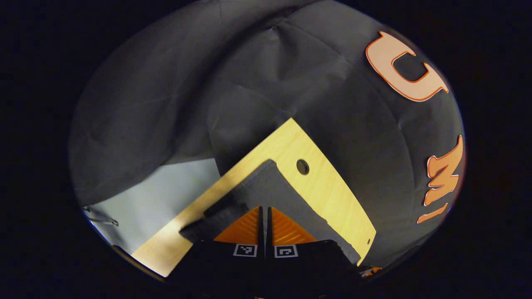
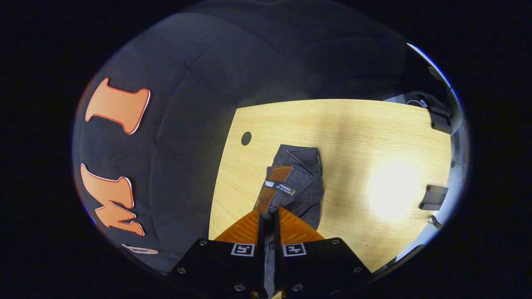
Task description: Grasp the waist and the cuffs of the jeans and fold them to make the two legs overlap; first hold the waist and fold one-third of the jeans toward the cuffs, then hold the cuffs and fold the remaining one-third in the same direction to finish folding.
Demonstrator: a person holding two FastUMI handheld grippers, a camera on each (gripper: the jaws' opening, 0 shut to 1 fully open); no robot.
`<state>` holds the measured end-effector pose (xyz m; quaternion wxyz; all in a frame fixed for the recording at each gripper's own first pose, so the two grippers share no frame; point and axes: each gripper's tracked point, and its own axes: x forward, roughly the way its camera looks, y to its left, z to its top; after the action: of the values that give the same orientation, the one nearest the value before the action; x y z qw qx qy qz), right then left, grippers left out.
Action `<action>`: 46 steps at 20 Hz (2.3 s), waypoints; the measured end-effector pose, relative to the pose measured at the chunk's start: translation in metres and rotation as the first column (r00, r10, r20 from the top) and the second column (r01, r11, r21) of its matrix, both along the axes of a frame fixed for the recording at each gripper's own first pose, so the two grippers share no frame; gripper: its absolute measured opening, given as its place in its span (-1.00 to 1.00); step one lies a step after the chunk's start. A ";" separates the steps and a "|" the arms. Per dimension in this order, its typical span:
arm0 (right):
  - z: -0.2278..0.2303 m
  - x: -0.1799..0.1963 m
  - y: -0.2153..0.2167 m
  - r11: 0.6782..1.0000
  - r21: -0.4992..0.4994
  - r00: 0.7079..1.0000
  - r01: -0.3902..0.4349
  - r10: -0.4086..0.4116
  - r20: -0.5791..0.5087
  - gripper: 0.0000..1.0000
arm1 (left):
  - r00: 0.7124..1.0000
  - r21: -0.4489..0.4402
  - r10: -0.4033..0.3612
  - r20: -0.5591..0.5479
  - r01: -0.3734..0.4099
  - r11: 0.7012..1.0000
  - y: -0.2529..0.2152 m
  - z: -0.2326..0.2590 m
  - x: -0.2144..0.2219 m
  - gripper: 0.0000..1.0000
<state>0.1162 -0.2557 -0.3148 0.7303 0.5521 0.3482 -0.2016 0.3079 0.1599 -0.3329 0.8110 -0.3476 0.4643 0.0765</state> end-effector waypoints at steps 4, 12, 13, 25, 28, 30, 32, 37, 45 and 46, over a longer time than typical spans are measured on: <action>-0.016 0.034 0.006 0.998 0.034 0.999 -0.045 0.046 -0.014 -0.80 | 0.997 0.002 0.001 -0.079 0.000 1.000 -0.019 -0.013 -0.004 -0.99; -0.037 0.054 0.003 0.993 0.050 0.994 -0.104 0.106 -0.039 -0.80 | 0.927 0.054 -0.004 -0.376 0.026 0.998 -0.053 -0.091 -0.026 -0.12; -0.039 0.054 0.003 0.993 0.047 0.993 -0.107 0.109 -0.041 -0.79 | 0.905 0.098 0.005 -0.426 0.041 0.994 -0.052 -0.108 -0.033 0.29; -0.042 0.053 0.000 0.992 0.037 0.992 -0.118 0.120 -0.036 -0.79 | 0.887 0.138 0.039 -0.461 0.028 0.990 -0.050 -0.112 -0.041 -0.94; -0.038 0.056 -0.001 0.992 0.052 0.993 -0.114 0.115 -0.026 -0.80 | 0.943 0.094 0.005 -0.334 0.028 0.995 -0.051 -0.087 -0.019 -0.95; -0.036 0.058 0.001 0.992 0.059 0.994 -0.108 0.110 -0.018 -0.79 | 0.955 0.060 0.000 -0.296 0.018 0.998 -0.059 -0.073 -0.010 -0.96; -0.030 0.056 0.001 0.992 0.060 0.993 -0.114 0.115 -0.007 -0.80 | 0.966 0.038 -0.009 -0.258 0.020 0.999 -0.063 -0.057 -0.004 -0.95; -0.014 0.055 -0.006 0.993 0.064 0.995 -0.101 0.100 0.024 -0.80 | 0.981 0.026 -0.033 -0.190 0.039 0.999 -0.069 -0.016 0.010 -0.96; -0.020 0.055 0.000 0.990 0.069 0.992 -0.126 0.125 0.019 -0.80 | 0.930 0.001 0.025 -0.366 -0.027 1.000 -0.058 -0.046 -0.032 -0.95; -0.020 0.054 0.000 0.989 0.070 0.991 -0.131 0.130 0.019 -0.79 | 0.928 0.004 0.018 -0.371 -0.017 1.000 -0.060 -0.042 -0.037 -0.94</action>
<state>0.1704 -0.2557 -0.3353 0.7244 0.5551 0.3850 -0.1370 0.2707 0.0999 -0.3750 0.7081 -0.3306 0.6060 0.1482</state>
